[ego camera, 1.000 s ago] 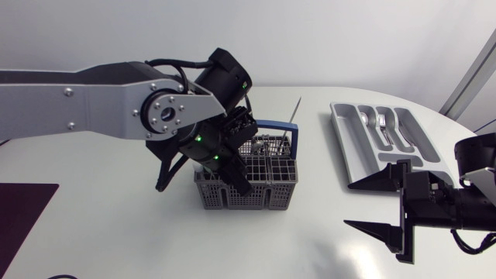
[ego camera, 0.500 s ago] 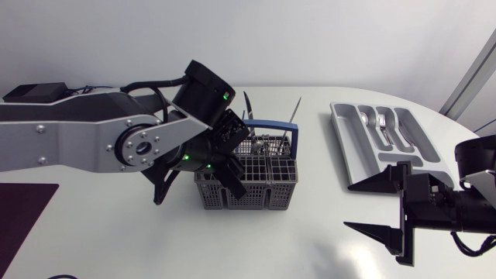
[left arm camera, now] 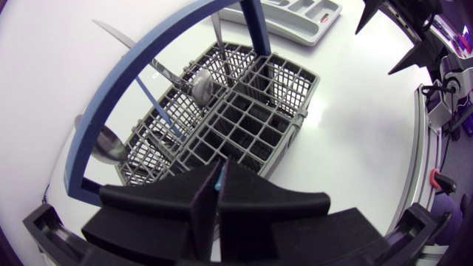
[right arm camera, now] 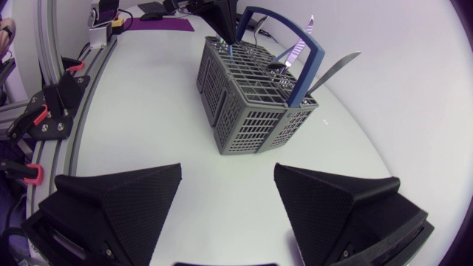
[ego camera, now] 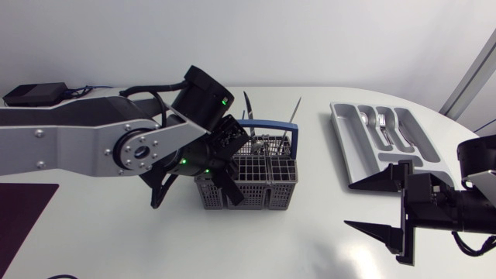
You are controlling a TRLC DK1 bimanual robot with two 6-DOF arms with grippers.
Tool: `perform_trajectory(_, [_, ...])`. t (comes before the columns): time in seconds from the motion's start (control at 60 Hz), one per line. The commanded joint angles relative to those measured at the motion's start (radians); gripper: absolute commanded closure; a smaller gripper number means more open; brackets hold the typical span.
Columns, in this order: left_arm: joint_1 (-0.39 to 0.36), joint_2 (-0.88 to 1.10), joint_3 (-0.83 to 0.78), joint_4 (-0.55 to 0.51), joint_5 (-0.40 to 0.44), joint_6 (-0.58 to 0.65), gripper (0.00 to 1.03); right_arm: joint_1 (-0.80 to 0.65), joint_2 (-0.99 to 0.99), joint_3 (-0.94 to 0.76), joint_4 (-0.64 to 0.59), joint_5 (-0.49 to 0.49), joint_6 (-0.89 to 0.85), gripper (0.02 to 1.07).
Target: Unload the cutlery basket into the drawer organizer.
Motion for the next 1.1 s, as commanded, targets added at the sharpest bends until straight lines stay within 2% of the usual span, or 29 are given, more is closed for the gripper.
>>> perform_trajectory(0.0, [0.008, -0.042, 0.006, -0.029, 0.006, 0.029, 0.93, 0.008, -0.007, -0.032, 0.003, 0.002, 0.029, 0.17])
perform_trajectory(0.35, [-0.012, -0.188, 0.08, -0.14, 0.013, 0.049, 0.92, 0.069, -0.081, -0.033, -0.004, 0.027, 0.096, 0.17])
perform_trajectory(0.767, [-0.037, -0.323, 0.223, -0.368, 0.012, 0.055, 0.92, 0.155, -0.173, -0.039, 0.0, 0.056, 0.216, 0.17])
perform_trajectory(0.85, [-0.061, -0.33, 0.244, -0.391, 0.018, 0.04, 0.92, 0.172, -0.191, -0.039, 0.002, 0.054, 0.243, 0.17])
perform_trajectory(1.083, [-0.077, -0.251, 0.278, -0.401, 0.207, -0.011, 0.92, 0.236, -0.257, -0.02, 0.005, 0.04, 0.354, 0.17])
